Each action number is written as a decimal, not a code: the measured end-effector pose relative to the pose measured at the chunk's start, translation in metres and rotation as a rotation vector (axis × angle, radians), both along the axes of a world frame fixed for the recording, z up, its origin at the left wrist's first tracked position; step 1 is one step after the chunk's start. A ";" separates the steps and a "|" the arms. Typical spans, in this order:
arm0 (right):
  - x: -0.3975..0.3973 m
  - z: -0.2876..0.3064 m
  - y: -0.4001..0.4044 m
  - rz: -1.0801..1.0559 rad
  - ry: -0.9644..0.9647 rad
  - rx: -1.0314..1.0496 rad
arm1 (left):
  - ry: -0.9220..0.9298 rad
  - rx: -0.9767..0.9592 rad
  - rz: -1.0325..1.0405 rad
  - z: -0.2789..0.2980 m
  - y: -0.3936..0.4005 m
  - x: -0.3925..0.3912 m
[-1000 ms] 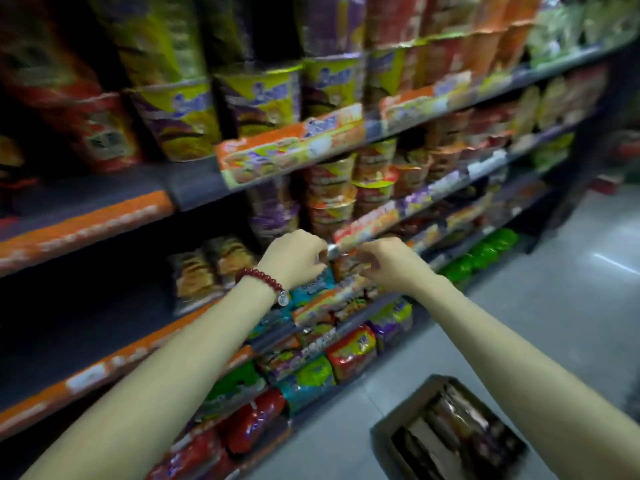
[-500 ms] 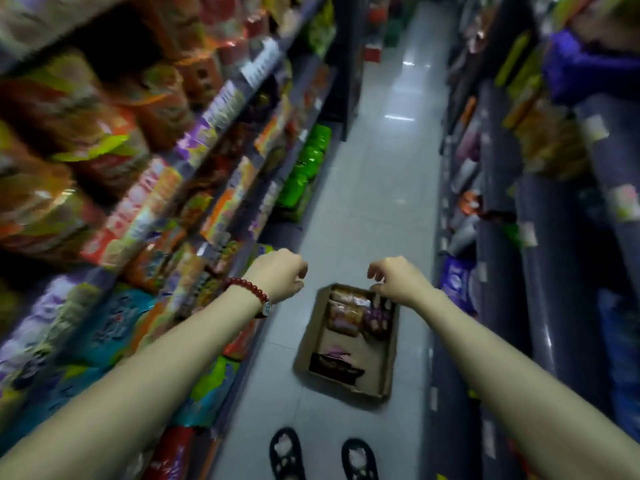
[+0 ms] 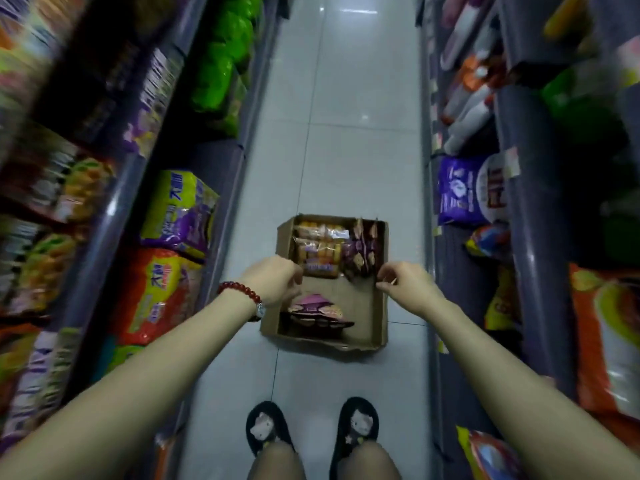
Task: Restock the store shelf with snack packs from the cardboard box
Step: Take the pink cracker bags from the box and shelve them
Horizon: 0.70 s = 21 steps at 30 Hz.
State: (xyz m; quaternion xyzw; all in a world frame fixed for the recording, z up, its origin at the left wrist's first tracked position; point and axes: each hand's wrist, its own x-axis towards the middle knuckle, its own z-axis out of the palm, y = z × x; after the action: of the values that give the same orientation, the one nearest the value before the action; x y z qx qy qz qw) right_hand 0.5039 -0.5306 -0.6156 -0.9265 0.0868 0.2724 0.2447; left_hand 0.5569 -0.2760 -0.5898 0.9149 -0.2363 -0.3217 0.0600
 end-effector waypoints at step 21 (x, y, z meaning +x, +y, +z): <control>-0.004 -0.312 0.022 -0.253 -0.236 0.489 | -0.223 -0.378 0.280 -0.317 0.058 0.009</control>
State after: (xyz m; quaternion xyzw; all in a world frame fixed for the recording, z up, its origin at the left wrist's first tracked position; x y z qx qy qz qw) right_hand 0.5003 -0.5085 -0.9272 -0.8471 0.1045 0.1427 0.5011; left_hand 0.5657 -0.2179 -0.9066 0.9411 -0.1683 -0.1574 0.2476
